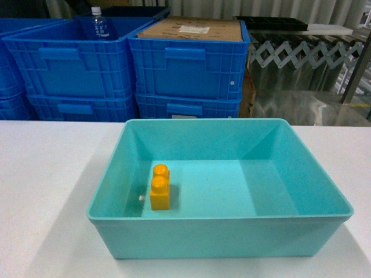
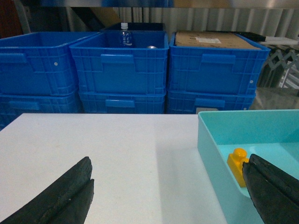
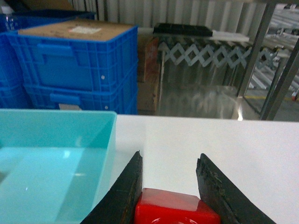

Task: Pick red block from blue box to shelf

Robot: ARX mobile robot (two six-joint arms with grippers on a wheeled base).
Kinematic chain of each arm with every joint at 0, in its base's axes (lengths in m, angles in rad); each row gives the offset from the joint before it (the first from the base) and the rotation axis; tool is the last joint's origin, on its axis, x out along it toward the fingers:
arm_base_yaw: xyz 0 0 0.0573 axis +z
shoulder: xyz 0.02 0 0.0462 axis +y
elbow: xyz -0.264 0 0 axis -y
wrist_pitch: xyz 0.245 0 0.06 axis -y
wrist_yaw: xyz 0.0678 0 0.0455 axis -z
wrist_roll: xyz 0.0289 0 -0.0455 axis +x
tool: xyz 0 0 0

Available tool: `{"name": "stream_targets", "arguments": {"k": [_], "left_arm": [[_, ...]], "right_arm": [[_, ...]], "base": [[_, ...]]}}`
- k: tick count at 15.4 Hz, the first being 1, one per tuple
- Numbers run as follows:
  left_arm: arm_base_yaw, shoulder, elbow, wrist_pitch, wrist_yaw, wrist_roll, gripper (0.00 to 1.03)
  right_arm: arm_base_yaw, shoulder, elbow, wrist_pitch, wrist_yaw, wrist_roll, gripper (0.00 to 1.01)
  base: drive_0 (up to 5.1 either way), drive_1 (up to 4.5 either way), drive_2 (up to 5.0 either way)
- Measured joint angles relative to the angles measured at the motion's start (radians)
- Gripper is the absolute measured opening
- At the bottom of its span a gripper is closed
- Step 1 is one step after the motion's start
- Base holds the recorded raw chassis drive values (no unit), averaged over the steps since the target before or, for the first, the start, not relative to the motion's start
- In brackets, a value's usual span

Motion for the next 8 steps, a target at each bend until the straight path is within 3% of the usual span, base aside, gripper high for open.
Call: {"name": "stream_targets", "arguments": {"k": [4, 5, 8], "left_arm": [[0.000, 0.000, 0.000, 0.000, 0.000, 0.000, 0.98], [0.000, 0.000, 0.000, 0.000, 0.000, 0.000, 0.98], [0.000, 0.000, 0.000, 0.000, 0.000, 0.000, 0.98]], "right_arm": [[0.000, -0.173, -0.030, -0.128, -0.001, 0.001, 0.29], [0.000, -0.272, -0.042, -0.230, -0.002, 0.003, 0.29], [0.000, -0.311, -0.042, -0.246, -0.002, 0.004, 0.29]], "base": [[0.0, 0.00, 0.0], [0.0, 0.00, 0.0], [0.0, 0.00, 0.0]]}}
